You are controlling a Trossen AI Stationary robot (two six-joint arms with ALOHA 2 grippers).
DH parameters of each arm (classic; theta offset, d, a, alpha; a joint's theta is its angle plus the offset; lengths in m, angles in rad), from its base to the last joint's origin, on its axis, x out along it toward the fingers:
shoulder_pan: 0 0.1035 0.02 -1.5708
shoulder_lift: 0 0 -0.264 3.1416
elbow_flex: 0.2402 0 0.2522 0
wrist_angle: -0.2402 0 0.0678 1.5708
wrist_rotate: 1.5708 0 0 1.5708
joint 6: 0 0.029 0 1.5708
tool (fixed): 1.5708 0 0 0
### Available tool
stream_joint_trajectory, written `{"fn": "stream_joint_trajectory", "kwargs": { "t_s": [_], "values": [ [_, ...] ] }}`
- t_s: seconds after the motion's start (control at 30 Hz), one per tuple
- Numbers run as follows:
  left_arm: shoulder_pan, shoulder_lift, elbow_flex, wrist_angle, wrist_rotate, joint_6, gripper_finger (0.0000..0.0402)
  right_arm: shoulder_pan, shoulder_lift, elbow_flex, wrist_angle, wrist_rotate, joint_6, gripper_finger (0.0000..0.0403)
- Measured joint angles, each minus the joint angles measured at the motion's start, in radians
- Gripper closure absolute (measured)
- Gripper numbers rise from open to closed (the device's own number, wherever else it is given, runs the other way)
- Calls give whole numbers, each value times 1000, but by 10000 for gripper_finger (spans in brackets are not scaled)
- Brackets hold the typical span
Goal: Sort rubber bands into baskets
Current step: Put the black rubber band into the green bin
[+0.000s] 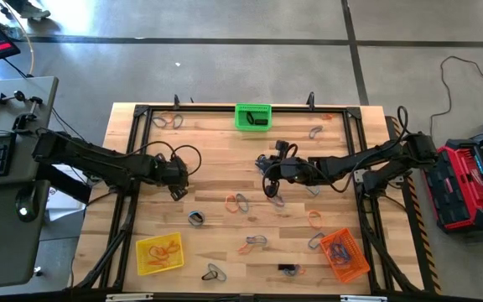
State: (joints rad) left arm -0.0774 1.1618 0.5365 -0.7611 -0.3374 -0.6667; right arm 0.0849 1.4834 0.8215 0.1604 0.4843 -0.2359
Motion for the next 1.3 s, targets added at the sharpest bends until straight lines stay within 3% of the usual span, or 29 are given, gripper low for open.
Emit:
{"fn": "stream_joint_trajectory", "kwargs": {
  "t_s": [0.4,0.5,0.73,1.03,1.3],
  "values": [
    [14,87,0,21,12,62,239,0,0,0,-7,-3,0,377],
    [14,84,0,19,13,79,272,0,0,0,-7,-3,0,377],
    [14,82,1,54,53,197,393,0,0,0,-15,-3,0,377],
    [43,71,32,192,67,255,399,0,0,0,-16,-2,3,377],
    [174,80,172,243,79,458,401,0,0,0,-77,2,75,379]
  ]
}}
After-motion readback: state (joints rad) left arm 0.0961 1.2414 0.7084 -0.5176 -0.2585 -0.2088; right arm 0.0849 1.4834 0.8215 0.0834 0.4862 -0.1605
